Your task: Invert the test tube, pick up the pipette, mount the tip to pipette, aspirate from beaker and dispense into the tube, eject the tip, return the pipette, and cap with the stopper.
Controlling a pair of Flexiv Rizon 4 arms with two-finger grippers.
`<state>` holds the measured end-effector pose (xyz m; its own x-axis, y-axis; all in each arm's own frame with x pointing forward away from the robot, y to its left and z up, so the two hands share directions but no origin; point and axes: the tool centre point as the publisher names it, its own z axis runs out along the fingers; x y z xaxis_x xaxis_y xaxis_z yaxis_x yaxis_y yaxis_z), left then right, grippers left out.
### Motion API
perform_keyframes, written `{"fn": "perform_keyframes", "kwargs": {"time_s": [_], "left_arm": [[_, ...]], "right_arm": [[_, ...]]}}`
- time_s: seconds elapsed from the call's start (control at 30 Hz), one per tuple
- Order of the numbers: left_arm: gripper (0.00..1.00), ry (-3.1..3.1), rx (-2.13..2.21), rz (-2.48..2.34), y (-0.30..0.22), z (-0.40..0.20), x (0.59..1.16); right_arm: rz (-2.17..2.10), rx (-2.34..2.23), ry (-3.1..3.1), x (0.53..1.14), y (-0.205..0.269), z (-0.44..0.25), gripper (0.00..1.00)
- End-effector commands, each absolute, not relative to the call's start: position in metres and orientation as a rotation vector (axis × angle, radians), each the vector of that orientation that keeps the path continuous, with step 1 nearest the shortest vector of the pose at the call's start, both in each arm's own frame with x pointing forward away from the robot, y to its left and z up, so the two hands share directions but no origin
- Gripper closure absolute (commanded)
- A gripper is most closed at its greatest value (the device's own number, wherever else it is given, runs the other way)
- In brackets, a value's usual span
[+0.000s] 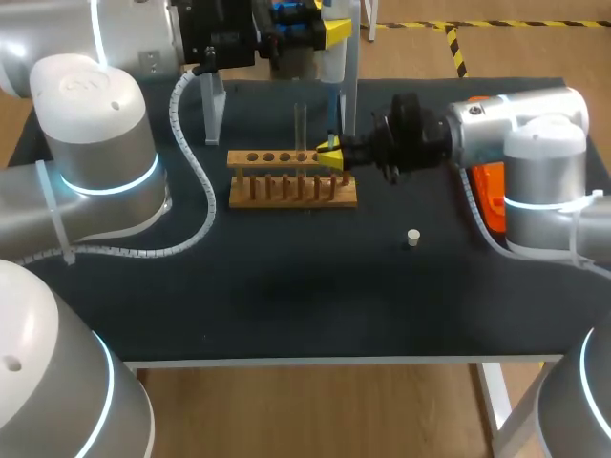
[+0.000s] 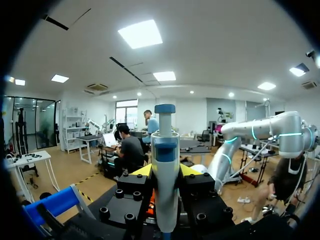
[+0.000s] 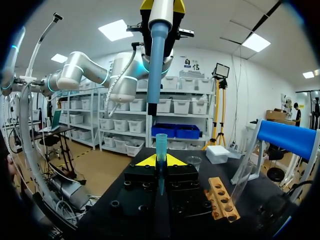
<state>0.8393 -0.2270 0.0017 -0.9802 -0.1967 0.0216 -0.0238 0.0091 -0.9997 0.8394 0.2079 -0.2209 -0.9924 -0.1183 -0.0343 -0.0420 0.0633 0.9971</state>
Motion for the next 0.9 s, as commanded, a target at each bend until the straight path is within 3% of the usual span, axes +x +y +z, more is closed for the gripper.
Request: {"fn": "perform_keyframes", "kwargs": {"time_s": [0.03,0.9], "left_arm": [[1.0,2.139,-0.232,-2.119,-0.226,0.002,0.84],[1.0,2.139,-0.232,-2.119,-0.226,0.002,0.84]], "right_arm": [[-2.104,0.173,-2.252,0.84,0.211,-0.219,1.0],[-2.109,0.213,-2.263,0.836,0.213,-0.206,1.0]]}}
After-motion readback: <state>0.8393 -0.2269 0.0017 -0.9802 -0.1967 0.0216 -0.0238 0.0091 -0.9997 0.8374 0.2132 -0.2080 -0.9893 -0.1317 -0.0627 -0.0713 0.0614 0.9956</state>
